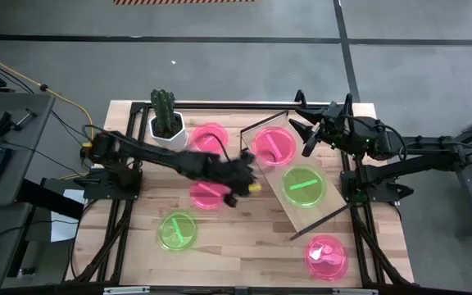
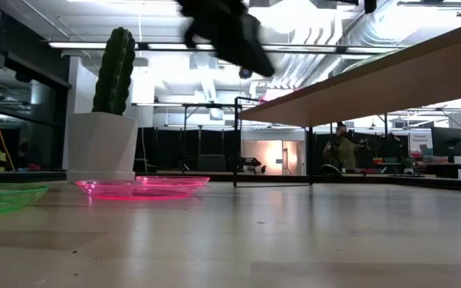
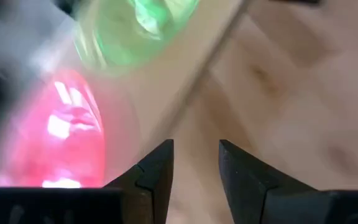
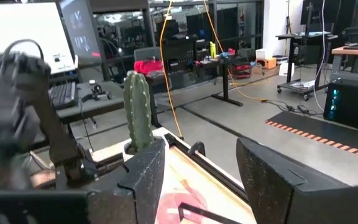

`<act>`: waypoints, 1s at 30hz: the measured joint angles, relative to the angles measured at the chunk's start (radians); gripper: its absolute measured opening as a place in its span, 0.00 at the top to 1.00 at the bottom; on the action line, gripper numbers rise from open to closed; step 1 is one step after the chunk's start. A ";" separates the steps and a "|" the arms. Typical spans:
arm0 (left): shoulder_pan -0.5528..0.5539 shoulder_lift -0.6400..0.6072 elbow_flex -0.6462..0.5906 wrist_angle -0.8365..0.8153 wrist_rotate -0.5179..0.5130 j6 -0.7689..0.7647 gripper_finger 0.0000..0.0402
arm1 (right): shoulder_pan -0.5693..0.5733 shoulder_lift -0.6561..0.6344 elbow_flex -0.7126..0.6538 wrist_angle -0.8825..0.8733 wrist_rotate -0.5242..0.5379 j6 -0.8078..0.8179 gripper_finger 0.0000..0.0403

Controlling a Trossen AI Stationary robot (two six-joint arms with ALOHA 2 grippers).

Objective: Place and stack plates onto a shelf
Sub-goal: Stack the pink plate on top of the other pink plate on the shelf

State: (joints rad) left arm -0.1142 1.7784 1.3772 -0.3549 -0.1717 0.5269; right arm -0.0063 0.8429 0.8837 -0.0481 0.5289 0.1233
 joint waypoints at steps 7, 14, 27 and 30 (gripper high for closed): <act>0.051 -0.364 -0.430 0.237 0.190 -0.285 0.71 | 0.000 0.000 0.000 -0.047 0.000 0.000 0.54; -0.020 -0.756 -0.845 0.600 0.068 -0.459 0.71 | 0.000 0.000 0.000 -0.108 -0.001 0.008 0.54; -0.065 -1.021 -0.952 0.587 -0.045 -0.477 0.71 | 0.002 0.001 -0.007 -0.316 -0.005 0.049 0.54; -0.065 -1.021 -0.952 0.583 -0.048 -0.472 0.71 | 0.002 -0.009 -0.067 -0.363 0.006 0.082 0.54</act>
State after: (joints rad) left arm -0.1787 0.7578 0.4252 0.2281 -0.2195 0.0545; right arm -0.0048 0.8342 0.8169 -0.4112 0.5346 0.2051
